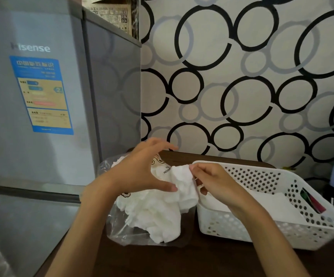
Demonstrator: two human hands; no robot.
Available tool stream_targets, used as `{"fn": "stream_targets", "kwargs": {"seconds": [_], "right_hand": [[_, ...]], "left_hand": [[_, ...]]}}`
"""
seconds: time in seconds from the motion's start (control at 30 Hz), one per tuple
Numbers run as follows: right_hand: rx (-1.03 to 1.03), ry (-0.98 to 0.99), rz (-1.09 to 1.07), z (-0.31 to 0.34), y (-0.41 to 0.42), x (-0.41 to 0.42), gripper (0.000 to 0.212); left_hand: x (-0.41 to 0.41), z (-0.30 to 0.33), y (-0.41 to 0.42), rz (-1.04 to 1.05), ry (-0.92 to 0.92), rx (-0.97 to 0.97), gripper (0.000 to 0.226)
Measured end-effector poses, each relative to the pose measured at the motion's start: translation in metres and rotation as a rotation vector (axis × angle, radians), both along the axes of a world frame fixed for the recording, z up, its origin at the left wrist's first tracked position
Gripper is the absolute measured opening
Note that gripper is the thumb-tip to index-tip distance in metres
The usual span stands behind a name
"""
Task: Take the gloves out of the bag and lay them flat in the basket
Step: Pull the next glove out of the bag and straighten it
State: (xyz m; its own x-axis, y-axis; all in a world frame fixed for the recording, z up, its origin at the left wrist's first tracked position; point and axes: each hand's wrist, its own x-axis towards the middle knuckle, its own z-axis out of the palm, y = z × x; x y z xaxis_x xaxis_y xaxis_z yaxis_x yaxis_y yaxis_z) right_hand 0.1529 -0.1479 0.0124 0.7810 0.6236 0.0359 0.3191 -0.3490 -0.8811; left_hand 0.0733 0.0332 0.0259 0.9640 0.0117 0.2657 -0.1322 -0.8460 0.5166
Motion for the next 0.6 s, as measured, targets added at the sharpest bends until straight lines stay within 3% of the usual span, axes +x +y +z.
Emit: {"fn": "stream_targets", "kwargs": {"seconds": [0.07,0.13,0.2,0.3,0.37,0.47,0.6], "right_hand": [[-0.006,0.009,0.006,0.0,0.003,-0.001,0.033],[-0.078,-0.006,-0.011,0.005,-0.002,-0.001,0.036],[-0.138,-0.037,0.052,0.012,-0.012,0.0,0.041],[-0.29,-0.185,0.111,0.015,-0.018,-0.005,0.053],[-0.312,-0.311,0.042,0.007,-0.011,-0.005,0.045],[-0.121,-0.311,-0.05,-0.002,0.002,-0.005,0.009],[0.145,-0.311,-0.217,-0.001,0.001,0.001,0.005]], "left_hand": [[0.005,-0.002,-0.004,-0.059,-0.039,-0.065,0.052],[0.01,-0.006,-0.006,-0.011,-0.085,-0.082,0.021],[0.013,-0.008,-0.005,0.065,-0.139,-0.111,0.006],[0.012,-0.004,-0.005,0.122,-0.202,-0.267,0.014],[0.009,0.0,-0.007,0.149,-0.213,-0.396,0.016],[0.008,0.003,-0.01,0.18,-0.22,-0.526,0.017],[0.007,0.001,0.001,0.256,-0.109,-0.433,0.02]]}}
